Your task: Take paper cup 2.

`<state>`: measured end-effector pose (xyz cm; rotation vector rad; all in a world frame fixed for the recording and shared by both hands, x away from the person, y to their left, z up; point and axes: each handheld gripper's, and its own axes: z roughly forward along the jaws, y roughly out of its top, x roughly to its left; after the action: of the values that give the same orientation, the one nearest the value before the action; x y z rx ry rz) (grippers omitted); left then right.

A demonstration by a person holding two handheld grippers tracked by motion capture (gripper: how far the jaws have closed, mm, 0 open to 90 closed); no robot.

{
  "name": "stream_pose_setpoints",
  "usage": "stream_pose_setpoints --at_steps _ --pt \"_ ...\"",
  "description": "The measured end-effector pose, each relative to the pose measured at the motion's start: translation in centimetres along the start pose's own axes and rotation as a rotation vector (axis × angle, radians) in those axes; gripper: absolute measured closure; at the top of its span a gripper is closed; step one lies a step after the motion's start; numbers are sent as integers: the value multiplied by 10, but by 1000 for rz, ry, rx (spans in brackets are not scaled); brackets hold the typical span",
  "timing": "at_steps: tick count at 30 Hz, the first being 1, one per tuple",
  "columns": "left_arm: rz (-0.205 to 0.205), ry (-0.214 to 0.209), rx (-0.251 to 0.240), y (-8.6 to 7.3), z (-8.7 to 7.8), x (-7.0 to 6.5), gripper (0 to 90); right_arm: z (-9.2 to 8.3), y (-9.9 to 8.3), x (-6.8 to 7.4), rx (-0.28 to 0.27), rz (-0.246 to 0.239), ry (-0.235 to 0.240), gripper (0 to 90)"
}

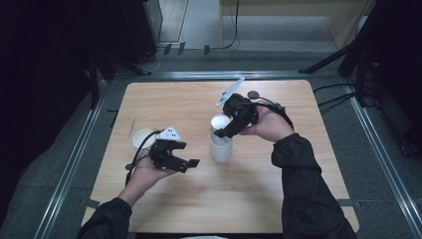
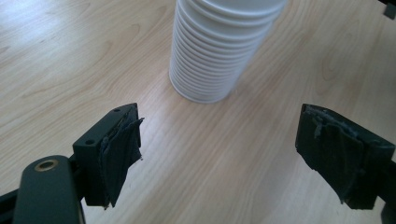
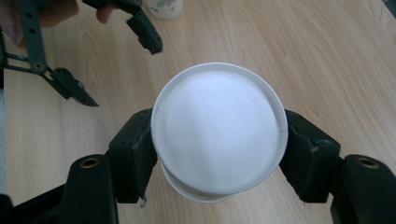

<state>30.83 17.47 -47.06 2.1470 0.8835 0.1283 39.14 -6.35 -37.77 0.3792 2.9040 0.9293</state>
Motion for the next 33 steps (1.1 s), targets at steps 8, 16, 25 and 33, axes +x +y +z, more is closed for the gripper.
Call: stream_pose_setpoints --at_steps 8,16,25,33 --pt "-42 -22 -40 18 23 11 142 0 -1 -1 -8 5 5 337" --pt "-57 -21 -53 26 35 15 142 -1 -3 0 -16 13 -1 338" --pt "-43 -13 -42 30 42 15 142 -1 -6 0 -36 42 -1 341" --pt "-16 1 -27 32 45 14 141 0 -8 3 -37 38 -24 344"
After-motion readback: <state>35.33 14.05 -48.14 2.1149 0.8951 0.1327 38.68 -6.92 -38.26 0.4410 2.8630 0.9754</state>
